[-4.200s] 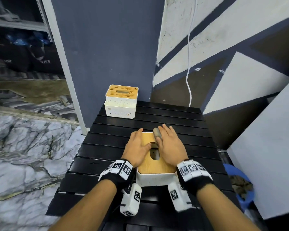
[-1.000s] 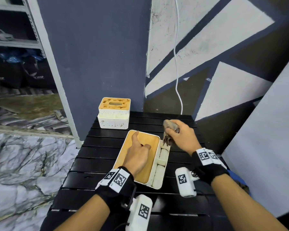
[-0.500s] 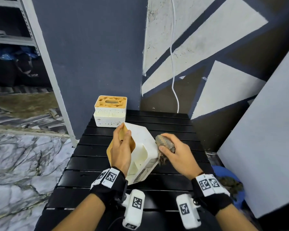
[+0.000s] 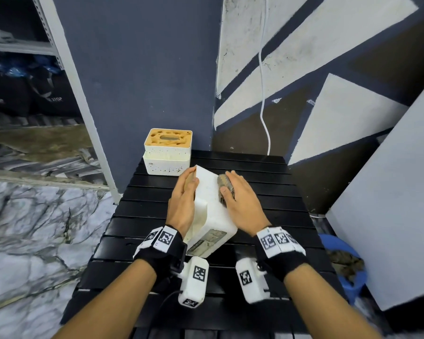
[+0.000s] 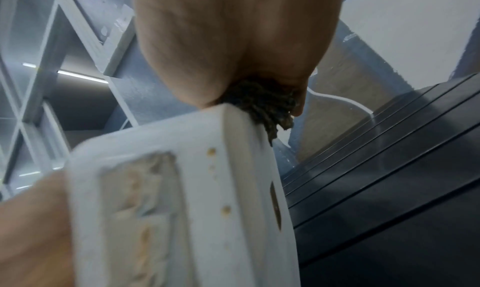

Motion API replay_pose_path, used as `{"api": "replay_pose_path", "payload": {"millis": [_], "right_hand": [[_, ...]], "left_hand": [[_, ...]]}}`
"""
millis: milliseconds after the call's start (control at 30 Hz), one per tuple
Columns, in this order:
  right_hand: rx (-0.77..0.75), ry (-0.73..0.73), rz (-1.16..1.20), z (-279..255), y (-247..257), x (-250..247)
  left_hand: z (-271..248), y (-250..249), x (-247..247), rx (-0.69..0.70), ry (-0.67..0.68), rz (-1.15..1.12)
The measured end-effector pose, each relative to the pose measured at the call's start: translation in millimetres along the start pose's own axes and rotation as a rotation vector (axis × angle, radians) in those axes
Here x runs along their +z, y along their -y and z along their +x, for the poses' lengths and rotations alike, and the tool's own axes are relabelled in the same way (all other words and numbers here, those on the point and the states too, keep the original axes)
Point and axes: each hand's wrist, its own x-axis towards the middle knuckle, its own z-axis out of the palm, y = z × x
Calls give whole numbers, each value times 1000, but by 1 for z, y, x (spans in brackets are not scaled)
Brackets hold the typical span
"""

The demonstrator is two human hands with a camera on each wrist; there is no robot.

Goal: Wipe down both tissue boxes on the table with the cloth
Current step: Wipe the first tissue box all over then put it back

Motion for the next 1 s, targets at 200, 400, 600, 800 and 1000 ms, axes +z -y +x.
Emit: {"api": "replay_pose_path", "payload": {"millis": [200, 400, 600, 800, 1000], "right_hand": [[-22, -31, 59, -9, 13, 4], [-93, -1, 38, -63, 18, 9], [5, 24, -16, 15, 11, 1], [-41, 13, -14, 3, 18, 5], [-164, 19, -54, -86, 32, 11]], "left_hand": [[5, 6, -7, 2, -67, -55], [6, 9, -12, 28, -43, -146], [10, 13, -10, 53, -4, -134], [11, 19, -13, 60, -39, -158], [10, 20, -13, 41, -32, -182]]}}
